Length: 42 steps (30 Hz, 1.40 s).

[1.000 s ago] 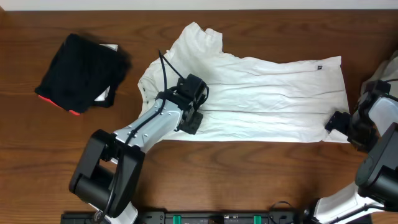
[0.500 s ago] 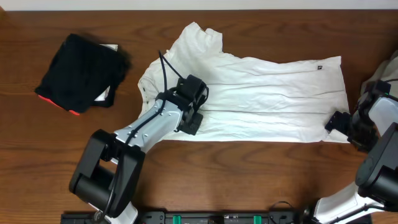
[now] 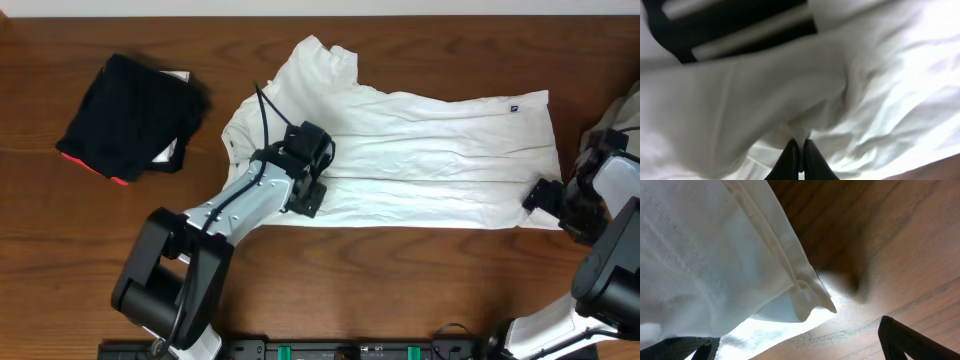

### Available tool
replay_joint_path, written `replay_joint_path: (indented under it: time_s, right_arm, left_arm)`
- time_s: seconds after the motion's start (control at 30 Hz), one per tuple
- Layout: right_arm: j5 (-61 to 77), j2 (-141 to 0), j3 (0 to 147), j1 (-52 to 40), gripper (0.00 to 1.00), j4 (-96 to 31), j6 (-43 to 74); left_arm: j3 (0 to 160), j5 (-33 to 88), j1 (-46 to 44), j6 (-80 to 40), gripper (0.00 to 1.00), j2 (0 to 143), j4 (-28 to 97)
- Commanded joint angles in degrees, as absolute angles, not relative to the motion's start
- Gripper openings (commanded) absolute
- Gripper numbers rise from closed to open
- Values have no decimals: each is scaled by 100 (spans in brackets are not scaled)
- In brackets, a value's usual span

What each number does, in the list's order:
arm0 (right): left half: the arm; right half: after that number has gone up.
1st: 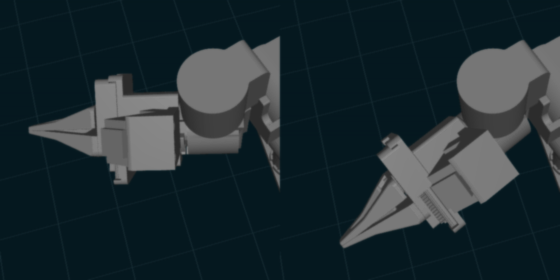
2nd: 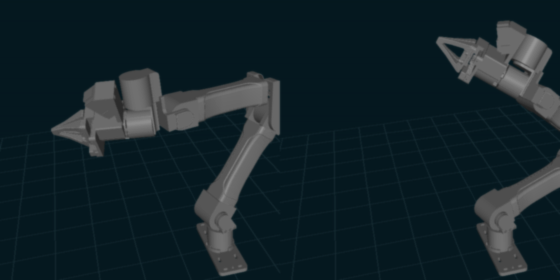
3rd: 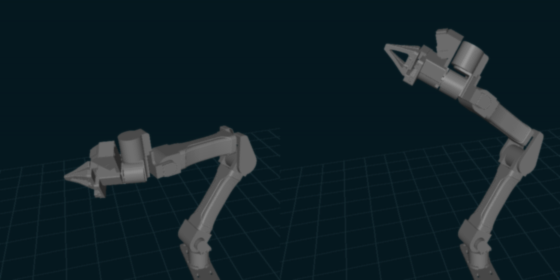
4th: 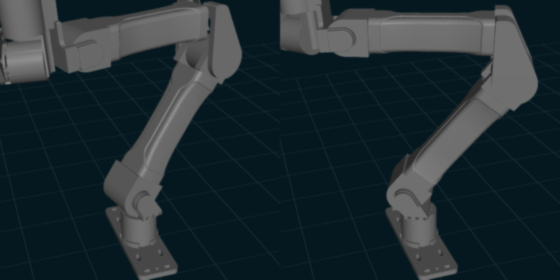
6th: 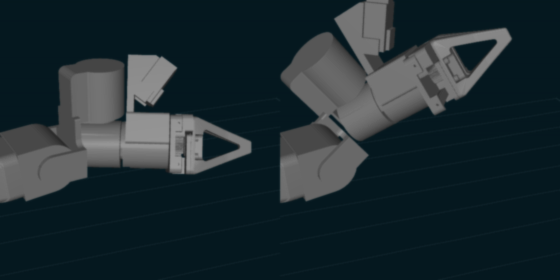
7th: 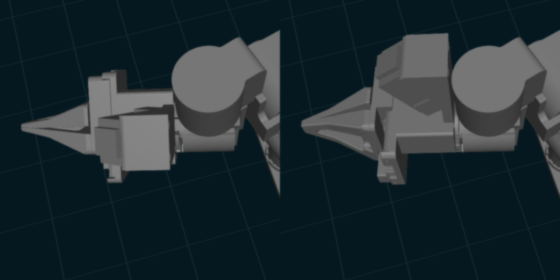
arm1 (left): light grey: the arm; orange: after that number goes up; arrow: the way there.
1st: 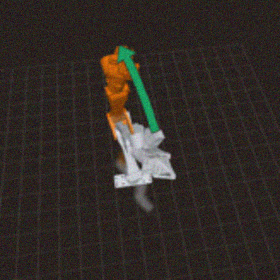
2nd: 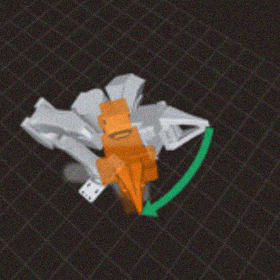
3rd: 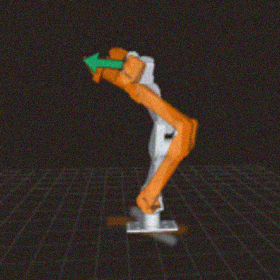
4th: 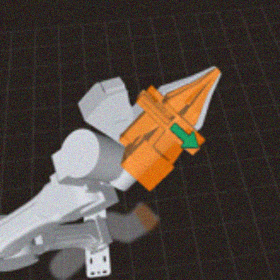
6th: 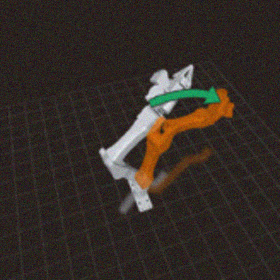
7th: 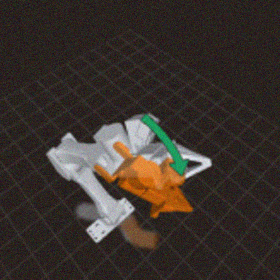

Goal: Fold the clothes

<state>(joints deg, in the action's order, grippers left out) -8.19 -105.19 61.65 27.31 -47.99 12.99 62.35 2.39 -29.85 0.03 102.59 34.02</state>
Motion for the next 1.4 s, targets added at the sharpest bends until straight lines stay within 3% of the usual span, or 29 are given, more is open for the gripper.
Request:
replay_joint_path:
  time_s: [0.0,0.37,1.37]
  right_arm:
    - [-580,-10978,5828,2661,99,-4670,1323]
    - [-580,-10978,5828,2661,99,-4670,1323]
    - [-580,-10978,5828,2661,99,-4668,1323]
  left_arm:
    - [6578,-78,-2998,1,6,10235,3389]
    - [6635,-716,-2991,45,6,10235,2788]
    - [6510,-714,-2991,40,10,10770,1544]
